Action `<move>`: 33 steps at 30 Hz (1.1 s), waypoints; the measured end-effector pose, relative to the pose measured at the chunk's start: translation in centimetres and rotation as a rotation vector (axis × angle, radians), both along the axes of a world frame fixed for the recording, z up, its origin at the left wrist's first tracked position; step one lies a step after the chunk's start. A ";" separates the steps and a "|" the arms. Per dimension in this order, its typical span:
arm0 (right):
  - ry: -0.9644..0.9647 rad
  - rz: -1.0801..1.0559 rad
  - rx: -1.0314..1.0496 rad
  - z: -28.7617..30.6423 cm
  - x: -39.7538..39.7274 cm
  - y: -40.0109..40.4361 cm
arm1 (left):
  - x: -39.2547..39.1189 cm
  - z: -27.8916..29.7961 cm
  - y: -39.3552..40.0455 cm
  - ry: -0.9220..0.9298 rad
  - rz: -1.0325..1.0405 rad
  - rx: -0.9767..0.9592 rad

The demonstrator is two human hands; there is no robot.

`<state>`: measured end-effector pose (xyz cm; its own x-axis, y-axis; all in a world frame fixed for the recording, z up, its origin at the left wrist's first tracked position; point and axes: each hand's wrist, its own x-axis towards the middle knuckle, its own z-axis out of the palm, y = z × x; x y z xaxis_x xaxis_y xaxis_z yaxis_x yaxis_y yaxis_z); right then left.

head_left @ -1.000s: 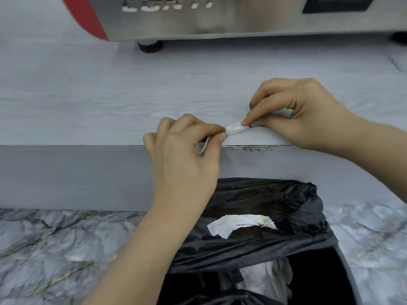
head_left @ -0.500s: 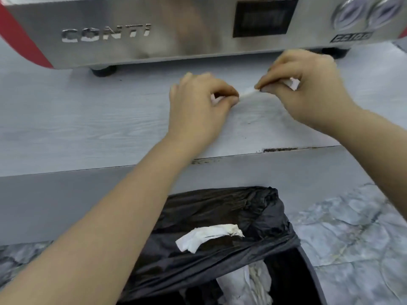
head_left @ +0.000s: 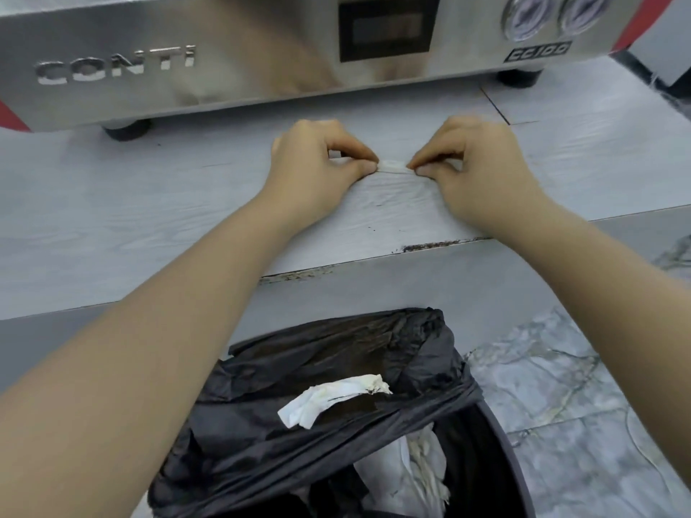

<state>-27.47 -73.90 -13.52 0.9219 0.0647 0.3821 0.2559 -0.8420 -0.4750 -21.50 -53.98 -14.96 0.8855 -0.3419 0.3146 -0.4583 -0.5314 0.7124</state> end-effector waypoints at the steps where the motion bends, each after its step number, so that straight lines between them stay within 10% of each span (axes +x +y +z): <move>1: -0.007 -0.018 0.012 0.0 -1.0 0.0 | -0.5 -0.1 0.0 -0.006 -0.023 -0.007; 21: -0.079 -0.312 0.173 -1.8 -14.3 10.1 | -8.8 0.8 7.9 -0.141 -0.346 0.094; 33: -0.077 -0.700 0.100 0.9 -9.7 -4.2 | -1.0 1.9 -11.7 -0.133 -0.471 0.031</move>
